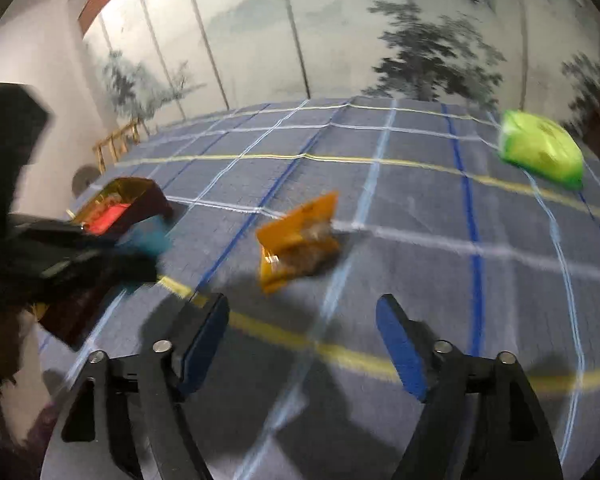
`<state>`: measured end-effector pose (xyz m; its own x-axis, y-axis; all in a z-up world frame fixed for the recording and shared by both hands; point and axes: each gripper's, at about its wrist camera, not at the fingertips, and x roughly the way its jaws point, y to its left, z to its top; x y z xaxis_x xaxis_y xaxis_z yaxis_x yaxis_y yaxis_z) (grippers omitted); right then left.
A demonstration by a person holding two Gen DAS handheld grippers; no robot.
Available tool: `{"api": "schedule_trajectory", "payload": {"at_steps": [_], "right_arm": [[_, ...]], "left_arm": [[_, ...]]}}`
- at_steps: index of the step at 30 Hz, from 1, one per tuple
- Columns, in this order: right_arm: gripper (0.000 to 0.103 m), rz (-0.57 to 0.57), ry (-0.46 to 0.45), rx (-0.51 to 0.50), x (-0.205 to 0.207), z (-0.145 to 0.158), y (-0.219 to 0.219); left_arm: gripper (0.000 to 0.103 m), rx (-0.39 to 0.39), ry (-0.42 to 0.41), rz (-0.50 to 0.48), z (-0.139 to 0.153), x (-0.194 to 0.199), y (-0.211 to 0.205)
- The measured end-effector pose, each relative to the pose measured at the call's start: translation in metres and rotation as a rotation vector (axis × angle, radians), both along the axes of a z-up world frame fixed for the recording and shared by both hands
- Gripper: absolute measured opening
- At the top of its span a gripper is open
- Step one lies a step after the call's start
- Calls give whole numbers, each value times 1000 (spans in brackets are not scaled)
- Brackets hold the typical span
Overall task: Organize snacks
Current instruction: 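Lift the blue packet with the left gripper while the right grasps the yellow packet, then lower the blue packet into the tin and open the left gripper while the right holds the yellow packet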
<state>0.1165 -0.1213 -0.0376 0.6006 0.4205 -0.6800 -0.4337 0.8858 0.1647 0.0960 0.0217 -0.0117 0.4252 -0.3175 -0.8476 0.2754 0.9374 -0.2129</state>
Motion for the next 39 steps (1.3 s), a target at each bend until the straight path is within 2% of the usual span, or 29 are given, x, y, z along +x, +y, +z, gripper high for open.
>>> {"api": "schedule_trajectory", "payload": {"at_steps": [9, 10, 11, 15, 19, 21, 27, 39], "right_arm": [[79, 58, 10, -65, 54, -14, 37], [76, 72, 24, -73, 60, -17, 41], [48, 85, 49, -78, 64, -21, 44], [44, 79, 50, -90, 58, -18, 48], [44, 38, 31, 15, 28, -5, 33], [44, 23, 28, 37, 12, -4, 30], [44, -21, 37, 24, -24, -14, 28], [44, -117, 53, -16, -25, -21, 19]], "left_arm": [[30, -11, -39, 4, 13, -19, 12], [30, -12, -40, 3, 13, -20, 13], [30, -13, -41, 7, 13, -21, 14], [30, -31, -34, 24, 13, -21, 20], [30, -40, -46, 28, 16, -32, 25], [30, -41, -51, 28, 18, -39, 26], [30, -39, -76, 48, 27, -59, 35], [30, -2, -144, 125, 41, -90, 70]]}}
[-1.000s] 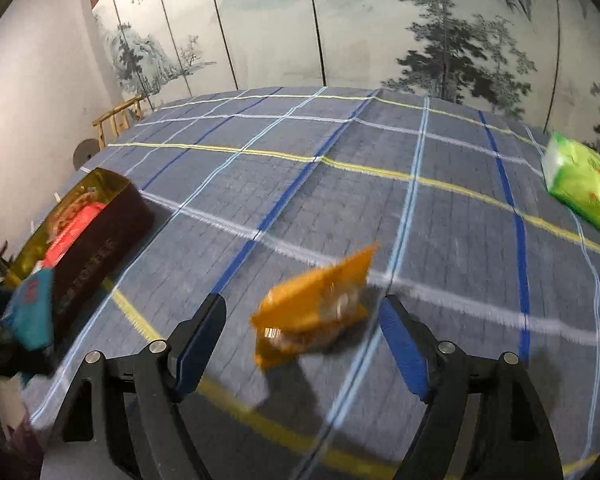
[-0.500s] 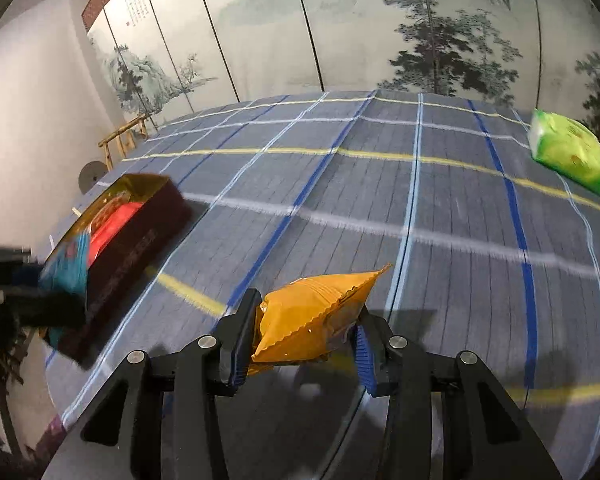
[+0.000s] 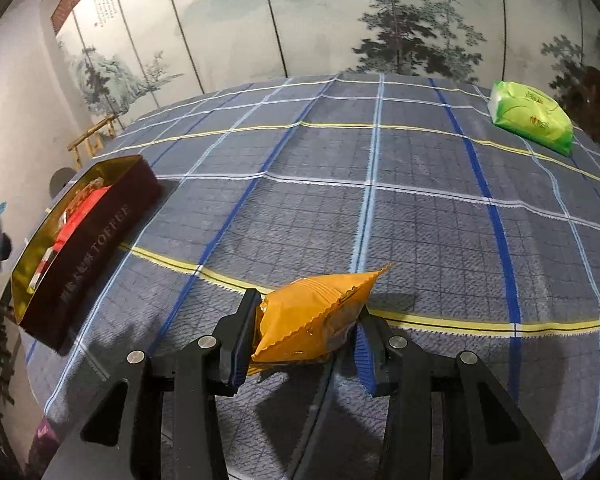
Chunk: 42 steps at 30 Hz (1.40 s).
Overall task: Organize snacks
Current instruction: 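Lower the blue packet into the tin and open the left gripper while the right holds the yellow packet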
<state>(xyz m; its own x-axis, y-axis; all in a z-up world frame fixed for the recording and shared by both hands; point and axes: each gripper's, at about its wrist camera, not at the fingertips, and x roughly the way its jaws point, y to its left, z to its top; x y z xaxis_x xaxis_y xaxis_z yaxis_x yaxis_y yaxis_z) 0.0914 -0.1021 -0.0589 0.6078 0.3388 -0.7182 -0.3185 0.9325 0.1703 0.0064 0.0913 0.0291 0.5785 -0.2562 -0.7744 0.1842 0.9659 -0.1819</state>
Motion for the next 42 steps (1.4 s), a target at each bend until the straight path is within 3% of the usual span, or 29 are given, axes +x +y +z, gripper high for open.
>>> {"api": "schedule_trajectory", "payload": {"at_steps": [22, 42], "right_arm": [[45, -14, -6, -80, 0, -3, 9], [45, -14, -7, -85, 0, -3, 10]], "left_arm": [[30, 47, -29, 103, -8, -26, 64], [31, 55, 11, 188, -30, -16, 113]]}}
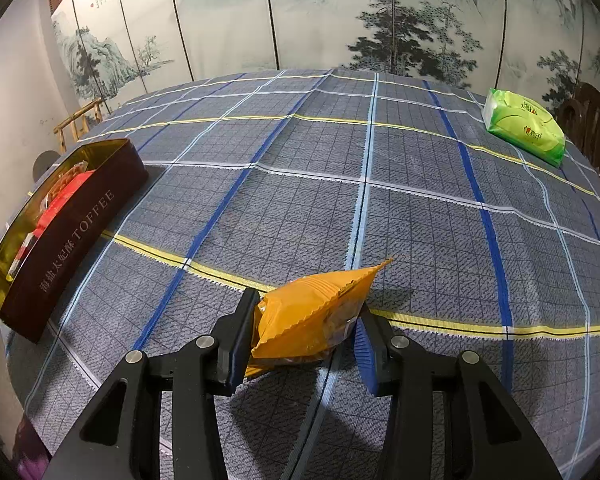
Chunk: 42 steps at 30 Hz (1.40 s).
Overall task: Organize snacks
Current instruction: 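Lower the blue packet into the tin and open the left gripper while the right holds the yellow packet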
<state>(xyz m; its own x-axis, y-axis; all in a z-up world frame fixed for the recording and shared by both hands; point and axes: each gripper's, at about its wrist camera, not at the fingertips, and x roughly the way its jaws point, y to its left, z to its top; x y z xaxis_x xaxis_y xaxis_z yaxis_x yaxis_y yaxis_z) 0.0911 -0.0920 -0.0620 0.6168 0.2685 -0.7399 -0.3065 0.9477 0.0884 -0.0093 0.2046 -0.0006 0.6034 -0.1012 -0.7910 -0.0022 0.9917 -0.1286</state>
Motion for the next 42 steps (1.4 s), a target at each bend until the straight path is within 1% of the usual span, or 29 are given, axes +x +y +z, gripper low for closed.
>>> {"api": "schedule_trajectory", "payload": {"at_steps": [9, 19, 29, 42], "right_arm": [[45, 0, 0, -1, 0, 0, 0], [46, 0, 0, -1, 0, 0, 0], [46, 0, 0, -1, 0, 0, 0], [46, 0, 0, -2, 0, 0, 0]], "left_arm": [[31, 18, 25, -4, -11, 6, 6], [31, 21, 41, -52, -17, 18, -13], [31, 25, 58, -74, -27, 26, -27], [32, 82, 41, -70, -30, 22, -36]]}}
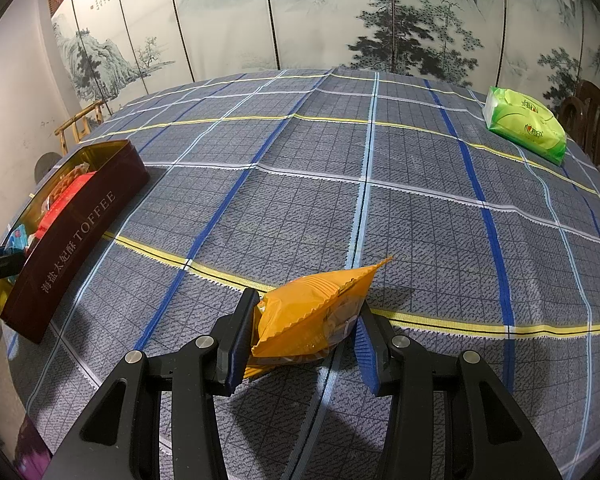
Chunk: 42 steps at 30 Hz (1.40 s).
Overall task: Organize snacks
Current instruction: 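Lower the blue packet into the tin and open the left gripper while the right holds the yellow packet, then carry the yellow packet into the gold tin and open the right gripper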
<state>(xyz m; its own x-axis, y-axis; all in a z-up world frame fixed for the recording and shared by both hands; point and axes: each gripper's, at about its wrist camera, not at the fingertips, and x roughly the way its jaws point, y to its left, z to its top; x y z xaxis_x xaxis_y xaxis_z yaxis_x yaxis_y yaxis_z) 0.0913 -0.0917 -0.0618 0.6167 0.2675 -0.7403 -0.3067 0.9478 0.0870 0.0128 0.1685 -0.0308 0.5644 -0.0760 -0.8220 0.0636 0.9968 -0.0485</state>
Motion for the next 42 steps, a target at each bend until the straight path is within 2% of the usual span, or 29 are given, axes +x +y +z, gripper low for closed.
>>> {"api": "schedule_trajectory", "payload": {"at_steps": [13, 25, 34, 42], "right_arm": [[46, 0, -1, -1, 0, 0, 0], [45, 9, 17, 16, -12, 3, 9], [45, 120, 6, 61, -31, 23, 54], [45, 281, -31, 94, -44, 58, 124]], "left_arm": [[57, 72, -54, 34, 10, -7, -1], [67, 115, -88, 75, 19, -19, 6], [71, 118, -104, 100, 25, -29, 16], [75, 111, -109, 132, 27, -35, 32]]}}
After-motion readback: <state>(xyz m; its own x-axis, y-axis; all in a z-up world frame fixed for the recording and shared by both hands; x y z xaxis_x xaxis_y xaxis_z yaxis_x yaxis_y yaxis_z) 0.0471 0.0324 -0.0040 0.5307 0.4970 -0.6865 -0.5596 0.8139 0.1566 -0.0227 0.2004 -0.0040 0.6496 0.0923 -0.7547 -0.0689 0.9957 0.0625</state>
